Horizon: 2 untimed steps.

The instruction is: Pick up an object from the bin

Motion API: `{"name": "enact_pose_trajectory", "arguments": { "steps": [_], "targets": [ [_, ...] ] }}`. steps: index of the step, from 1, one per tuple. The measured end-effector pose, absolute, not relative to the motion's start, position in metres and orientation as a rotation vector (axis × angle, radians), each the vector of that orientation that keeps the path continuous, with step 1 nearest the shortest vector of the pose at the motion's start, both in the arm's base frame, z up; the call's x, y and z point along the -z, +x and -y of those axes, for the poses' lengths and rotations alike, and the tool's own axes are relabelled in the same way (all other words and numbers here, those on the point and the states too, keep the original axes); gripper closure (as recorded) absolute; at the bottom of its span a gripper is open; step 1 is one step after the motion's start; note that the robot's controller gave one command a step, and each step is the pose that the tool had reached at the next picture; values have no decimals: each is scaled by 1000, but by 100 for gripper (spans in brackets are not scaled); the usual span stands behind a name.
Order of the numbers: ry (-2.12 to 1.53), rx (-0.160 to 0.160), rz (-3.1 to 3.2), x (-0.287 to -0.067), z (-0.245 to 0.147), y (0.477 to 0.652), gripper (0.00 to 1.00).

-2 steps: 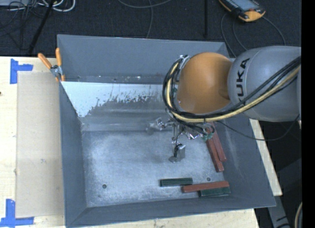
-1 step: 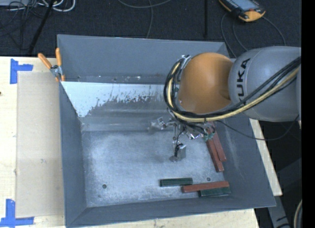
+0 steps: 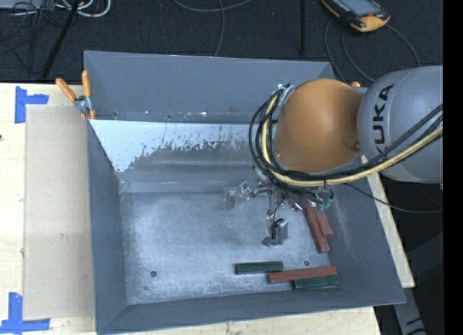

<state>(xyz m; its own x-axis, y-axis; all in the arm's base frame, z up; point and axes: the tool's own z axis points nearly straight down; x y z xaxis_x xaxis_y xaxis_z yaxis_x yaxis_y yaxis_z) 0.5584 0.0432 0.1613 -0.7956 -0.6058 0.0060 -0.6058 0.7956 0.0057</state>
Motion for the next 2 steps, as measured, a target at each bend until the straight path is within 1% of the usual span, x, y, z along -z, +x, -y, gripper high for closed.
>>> {"name": "enact_pose_trajectory", "arguments": {
  "steps": [1, 2],
  "targets": [
    [988, -2, 2992, -148, -24, 561, 0],
    [568, 1, 3088, -106, -12, 552, 0]
  ]
}}
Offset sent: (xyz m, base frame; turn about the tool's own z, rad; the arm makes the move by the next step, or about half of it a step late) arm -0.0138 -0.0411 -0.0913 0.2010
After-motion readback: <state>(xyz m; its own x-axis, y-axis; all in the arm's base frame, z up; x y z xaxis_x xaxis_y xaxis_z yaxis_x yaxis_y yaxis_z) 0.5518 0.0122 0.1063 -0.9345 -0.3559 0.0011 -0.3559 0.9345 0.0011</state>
